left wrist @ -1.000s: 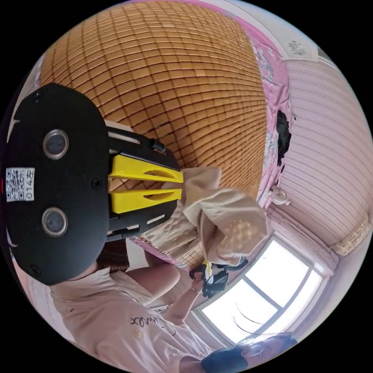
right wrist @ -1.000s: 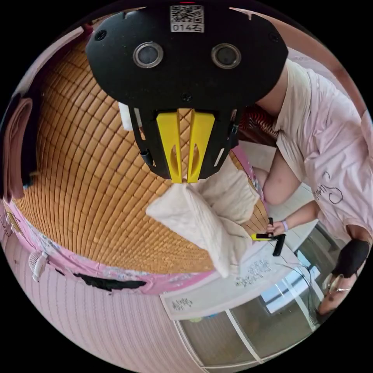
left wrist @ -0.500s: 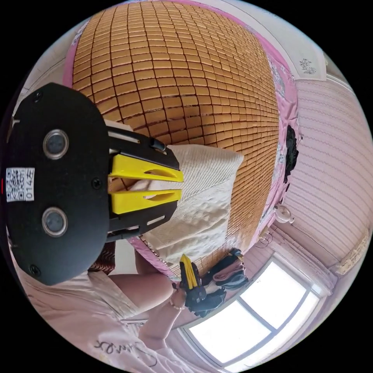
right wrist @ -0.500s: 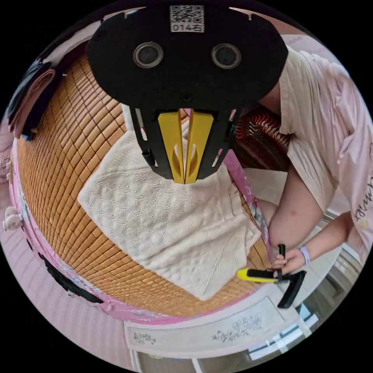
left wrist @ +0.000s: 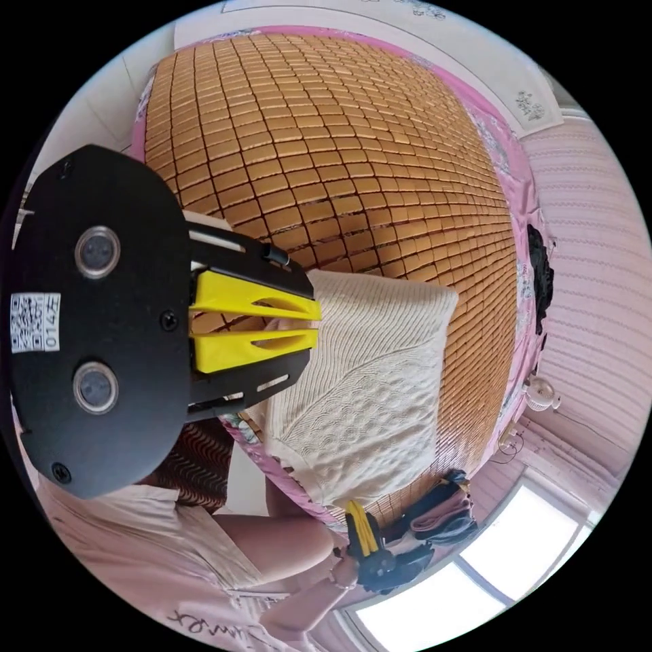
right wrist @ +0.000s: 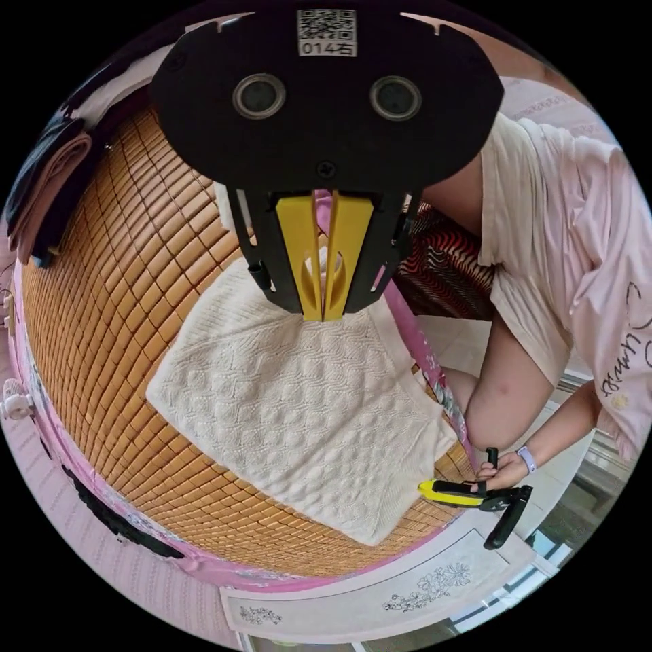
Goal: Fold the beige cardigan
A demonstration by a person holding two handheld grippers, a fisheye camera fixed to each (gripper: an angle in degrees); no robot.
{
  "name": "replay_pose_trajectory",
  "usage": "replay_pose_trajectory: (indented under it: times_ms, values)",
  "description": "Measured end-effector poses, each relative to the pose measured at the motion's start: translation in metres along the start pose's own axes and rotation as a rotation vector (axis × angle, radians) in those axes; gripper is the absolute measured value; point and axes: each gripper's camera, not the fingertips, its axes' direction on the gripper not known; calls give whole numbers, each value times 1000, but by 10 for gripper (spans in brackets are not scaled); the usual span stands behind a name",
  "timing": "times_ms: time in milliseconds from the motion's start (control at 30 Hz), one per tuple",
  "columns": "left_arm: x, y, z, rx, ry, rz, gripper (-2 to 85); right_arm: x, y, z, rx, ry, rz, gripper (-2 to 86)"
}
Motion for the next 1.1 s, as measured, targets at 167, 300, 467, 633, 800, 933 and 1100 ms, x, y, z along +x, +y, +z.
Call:
replay_pose_trajectory:
  times_ms: [167, 300, 467, 633, 800, 933, 1100]
  values:
    - [97, 8, -27, 114, 34, 225, -10, -4, -90, -14, 67, 31, -114, -3]
    - [166, 2, 14, 85, 169, 288, -10, 0, -181, 43, -83, 189, -141, -3]
    - [203, 24, 62, 36, 128, 302, -10, 23, -211, 46, -253, 94, -134, -4]
    - [205, 30, 59, 19, 190, 313, -9, 39, -205, 56, -119, 216, -75, -4]
    - [221, 46, 31, 157, 272, 403, -2, 61, -116, -8, 99, 66, 79, 0]
    - [255, 50, 20, 243, 324, 469, 65, 77, 37, -32, 245, -56, 385, 21]
    - [298, 47, 30, 308, 284, 531, 152, 82, 149, -5, 217, -128, 635, 90]
